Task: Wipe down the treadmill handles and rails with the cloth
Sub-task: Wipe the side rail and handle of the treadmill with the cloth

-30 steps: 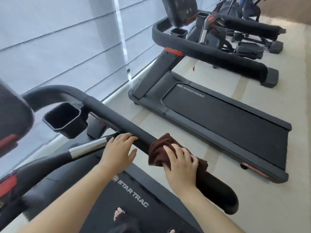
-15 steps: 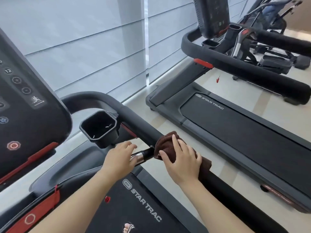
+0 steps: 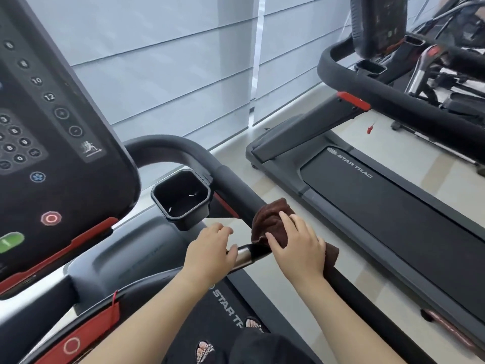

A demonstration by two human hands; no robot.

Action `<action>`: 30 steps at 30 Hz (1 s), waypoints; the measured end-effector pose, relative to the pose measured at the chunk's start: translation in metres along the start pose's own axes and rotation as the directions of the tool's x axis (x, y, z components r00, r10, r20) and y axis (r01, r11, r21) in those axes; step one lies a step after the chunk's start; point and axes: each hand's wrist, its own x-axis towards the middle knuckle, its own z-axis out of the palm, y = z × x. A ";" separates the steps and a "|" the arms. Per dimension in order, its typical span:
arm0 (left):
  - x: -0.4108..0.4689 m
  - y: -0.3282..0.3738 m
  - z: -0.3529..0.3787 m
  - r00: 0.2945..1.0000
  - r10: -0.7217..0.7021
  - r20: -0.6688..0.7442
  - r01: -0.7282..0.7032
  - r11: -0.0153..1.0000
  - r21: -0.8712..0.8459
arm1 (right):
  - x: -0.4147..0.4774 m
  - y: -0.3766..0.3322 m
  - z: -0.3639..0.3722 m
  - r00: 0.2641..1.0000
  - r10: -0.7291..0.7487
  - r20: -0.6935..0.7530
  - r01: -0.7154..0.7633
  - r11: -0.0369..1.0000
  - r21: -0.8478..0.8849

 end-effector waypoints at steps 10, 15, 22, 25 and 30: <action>-0.004 -0.024 -0.017 0.979 -0.186 -0.087 0.183 0.982 -0.034 | 0.056 -0.041 0.010 0.980 -0.083 0.184 0.074 0.996 0.053; -0.005 -0.026 -0.017 0.966 -0.248 -0.075 0.243 0.967 -0.070 | 0.083 -0.055 0.016 0.958 -0.096 0.270 0.060 0.988 0.140; -0.004 -0.025 -0.016 0.959 -0.271 -0.080 0.265 0.961 -0.075 | 0.055 -0.023 0.020 0.941 -0.293 0.169 0.284 0.956 0.073; -0.004 -0.023 -0.016 0.957 -0.277 -0.083 0.272 0.960 -0.068 | 0.065 -0.028 0.020 0.943 -0.260 0.210 0.250 0.966 0.073; -0.002 -0.020 -0.017 0.953 -0.295 -0.073 0.292 0.955 -0.045 | 0.102 -0.050 0.021 0.913 -0.242 0.327 0.174 0.959 0.224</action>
